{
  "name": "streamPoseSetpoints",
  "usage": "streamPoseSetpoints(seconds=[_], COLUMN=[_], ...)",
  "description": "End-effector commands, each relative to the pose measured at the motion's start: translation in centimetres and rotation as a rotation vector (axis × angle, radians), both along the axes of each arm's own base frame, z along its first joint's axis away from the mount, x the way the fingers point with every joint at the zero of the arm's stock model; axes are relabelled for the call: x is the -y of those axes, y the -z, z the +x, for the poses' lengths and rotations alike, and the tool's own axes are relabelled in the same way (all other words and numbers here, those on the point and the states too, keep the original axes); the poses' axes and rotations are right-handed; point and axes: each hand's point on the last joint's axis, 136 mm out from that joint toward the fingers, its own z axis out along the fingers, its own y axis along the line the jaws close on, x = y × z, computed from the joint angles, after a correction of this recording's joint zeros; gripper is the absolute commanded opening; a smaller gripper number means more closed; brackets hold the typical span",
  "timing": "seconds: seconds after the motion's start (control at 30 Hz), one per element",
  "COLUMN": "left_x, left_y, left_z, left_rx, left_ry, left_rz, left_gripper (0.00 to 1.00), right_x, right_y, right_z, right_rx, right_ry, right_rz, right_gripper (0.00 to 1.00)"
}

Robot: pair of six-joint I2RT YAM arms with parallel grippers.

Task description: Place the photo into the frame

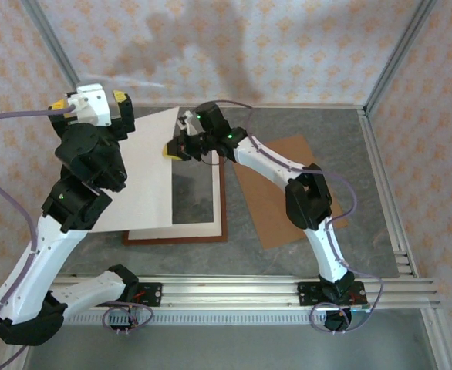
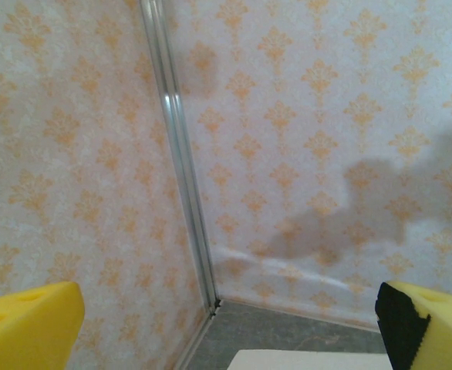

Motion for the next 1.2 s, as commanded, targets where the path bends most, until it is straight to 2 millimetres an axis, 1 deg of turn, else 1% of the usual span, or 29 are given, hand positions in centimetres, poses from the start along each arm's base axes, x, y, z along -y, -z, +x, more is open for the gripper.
streamPoseSetpoints(seconds=[0.0, 0.13, 0.2, 0.3, 0.4, 0.5, 0.63, 0.83, 1.03, 1.17], left_x=[0.3, 1.0, 1.2, 1.5, 1.9, 2.1, 2.6, 4.5, 6.5, 7.3], left_y=[1.2, 2.3, 2.8, 3.4, 3.8, 4.3, 5.3, 7.5, 10.1, 11.8], left_z=[0.6, 1.3, 1.5, 1.9, 2.2, 2.4, 2.7, 3.5, 4.4, 4.9], left_rx=[-0.026, -0.058, -0.071, -0.088, -0.101, -0.114, -0.141, -0.193, -0.268, -0.325], left_ry=[0.018, 0.041, 0.049, 0.057, 0.072, 0.081, 0.103, 0.201, 0.289, 0.308], left_rz=[-0.018, -0.017, -0.016, -0.015, -0.018, -0.020, -0.027, -0.069, -0.119, -0.138], left_gripper=[1.00, 1.00, 1.00, 1.00, 1.00, 1.00, 1.00, 1.00, 1.00, 1.00], right_x=[2.7, 5.4, 6.5, 8.1, 9.1, 9.7, 10.2, 11.1, 10.6, 10.4], right_y=[4.7, 9.3, 10.9, 12.8, 13.9, 14.3, 14.4, 14.2, 13.9, 13.8], right_z=[1.4, 1.7, 1.7, 1.9, 2.0, 2.2, 2.4, 3.2, 3.6, 3.9], right_rx=[-0.065, -0.113, -0.128, -0.140, -0.137, -0.129, -0.112, -0.092, -0.089, -0.089], right_ry=[0.039, 0.054, 0.066, 0.083, 0.086, 0.086, 0.079, 0.083, 0.068, 0.066], right_rz=[-0.106, -0.230, -0.270, -0.335, -0.386, -0.416, -0.447, -0.474, -0.466, -0.461], right_gripper=[0.00, 0.00, 0.00, 0.00, 0.00, 0.00, 0.00, 0.00, 0.00, 0.00])
